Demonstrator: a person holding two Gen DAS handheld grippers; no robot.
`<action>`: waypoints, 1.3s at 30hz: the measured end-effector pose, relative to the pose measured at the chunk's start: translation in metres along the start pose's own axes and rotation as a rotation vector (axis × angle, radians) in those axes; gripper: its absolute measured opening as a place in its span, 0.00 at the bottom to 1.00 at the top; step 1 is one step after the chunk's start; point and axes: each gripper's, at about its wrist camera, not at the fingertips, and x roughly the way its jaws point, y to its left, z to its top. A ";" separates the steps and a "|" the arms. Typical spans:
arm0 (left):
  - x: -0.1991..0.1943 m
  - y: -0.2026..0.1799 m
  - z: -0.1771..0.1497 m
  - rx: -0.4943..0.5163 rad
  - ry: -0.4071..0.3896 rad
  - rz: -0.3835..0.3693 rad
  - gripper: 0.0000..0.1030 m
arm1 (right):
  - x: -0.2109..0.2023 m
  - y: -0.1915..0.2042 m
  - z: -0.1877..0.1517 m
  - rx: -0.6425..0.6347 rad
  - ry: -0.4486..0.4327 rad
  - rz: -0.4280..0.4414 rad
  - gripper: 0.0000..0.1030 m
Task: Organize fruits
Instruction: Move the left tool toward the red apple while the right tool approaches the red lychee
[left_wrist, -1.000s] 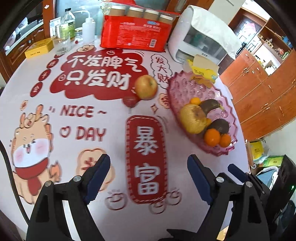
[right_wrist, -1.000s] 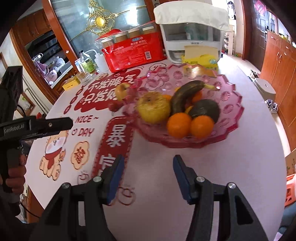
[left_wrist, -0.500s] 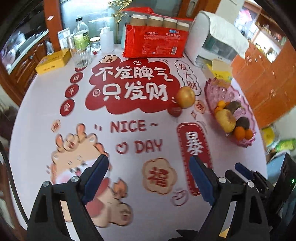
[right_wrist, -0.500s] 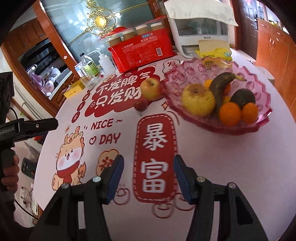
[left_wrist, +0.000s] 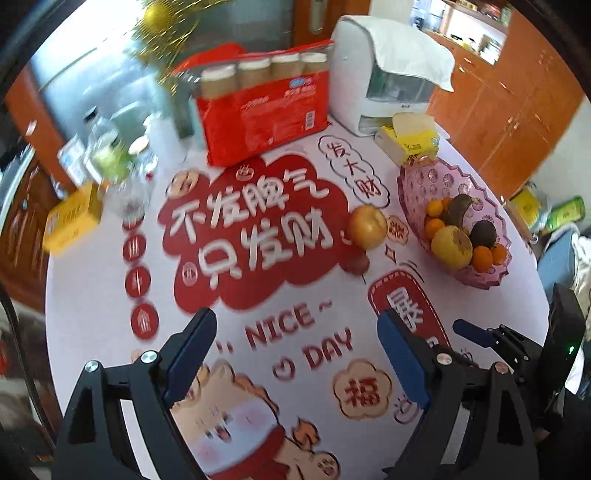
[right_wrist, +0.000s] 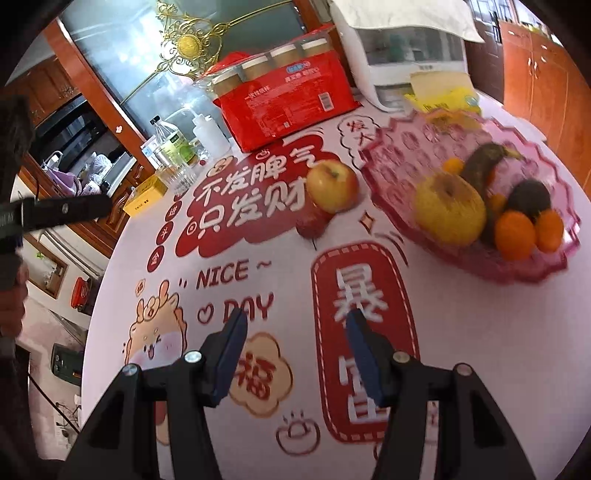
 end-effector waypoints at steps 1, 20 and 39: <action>0.003 -0.001 0.012 0.020 -0.001 0.000 0.86 | 0.004 0.002 0.005 -0.004 -0.005 -0.002 0.54; 0.136 -0.050 0.110 0.172 0.110 -0.092 0.86 | 0.084 0.012 0.049 -0.140 -0.112 -0.139 0.54; 0.245 -0.088 0.102 0.209 0.306 -0.227 0.86 | 0.139 0.011 0.041 -0.259 -0.095 -0.184 0.54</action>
